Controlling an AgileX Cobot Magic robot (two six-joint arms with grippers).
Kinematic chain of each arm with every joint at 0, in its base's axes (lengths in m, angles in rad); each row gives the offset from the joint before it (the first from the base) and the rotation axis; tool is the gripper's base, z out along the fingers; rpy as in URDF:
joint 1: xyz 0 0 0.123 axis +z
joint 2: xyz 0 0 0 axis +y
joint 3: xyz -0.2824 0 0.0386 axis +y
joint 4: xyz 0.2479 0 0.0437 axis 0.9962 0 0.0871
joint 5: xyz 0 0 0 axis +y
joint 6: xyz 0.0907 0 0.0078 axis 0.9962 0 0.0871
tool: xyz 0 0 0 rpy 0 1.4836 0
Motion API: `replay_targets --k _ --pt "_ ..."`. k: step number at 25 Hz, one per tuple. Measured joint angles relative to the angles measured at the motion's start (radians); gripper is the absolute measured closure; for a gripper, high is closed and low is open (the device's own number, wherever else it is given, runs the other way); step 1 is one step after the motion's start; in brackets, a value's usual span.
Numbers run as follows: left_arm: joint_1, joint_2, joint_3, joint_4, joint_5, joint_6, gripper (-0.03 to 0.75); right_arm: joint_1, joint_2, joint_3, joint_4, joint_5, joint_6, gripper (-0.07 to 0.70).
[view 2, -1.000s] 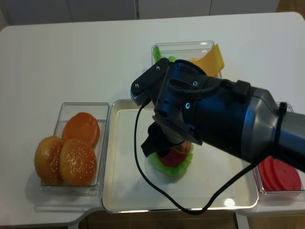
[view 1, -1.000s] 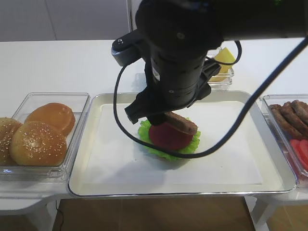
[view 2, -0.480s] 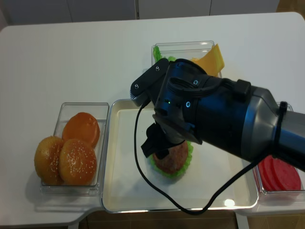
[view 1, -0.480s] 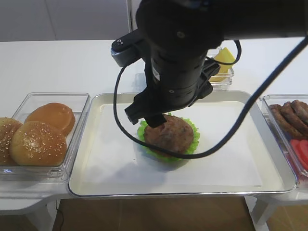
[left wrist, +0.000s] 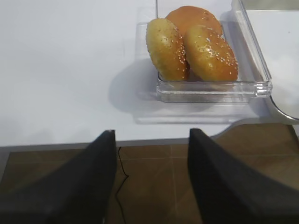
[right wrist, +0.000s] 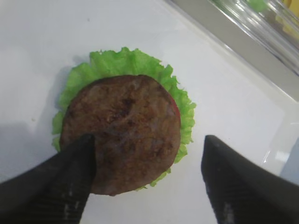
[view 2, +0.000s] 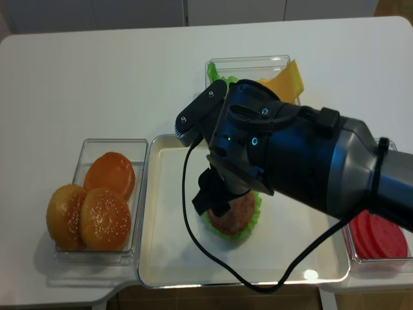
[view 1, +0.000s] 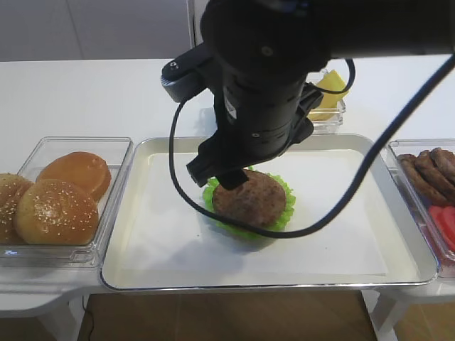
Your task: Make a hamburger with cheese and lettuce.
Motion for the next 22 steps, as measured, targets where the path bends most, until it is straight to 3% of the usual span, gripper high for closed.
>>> replay_targets --k 3,7,14,22 --pt "0.0 0.0 0.0 0.0 0.0 0.0 0.346 -0.017 0.0 -0.002 0.02 0.005 -0.031 0.1" --pt "0.0 0.0 0.0 0.0 0.0 0.0 0.346 -0.112 -0.002 -0.002 0.11 0.008 -0.095 0.1" --pt "0.0 0.0 0.0 0.0 0.0 0.0 0.346 -0.341 -0.075 -0.002 0.196 0.008 -0.177 0.108" --pt "0.0 0.0 0.0 0.0 0.0 0.0 0.346 -0.664 -0.161 -0.002 0.397 0.04 -0.332 0.111"
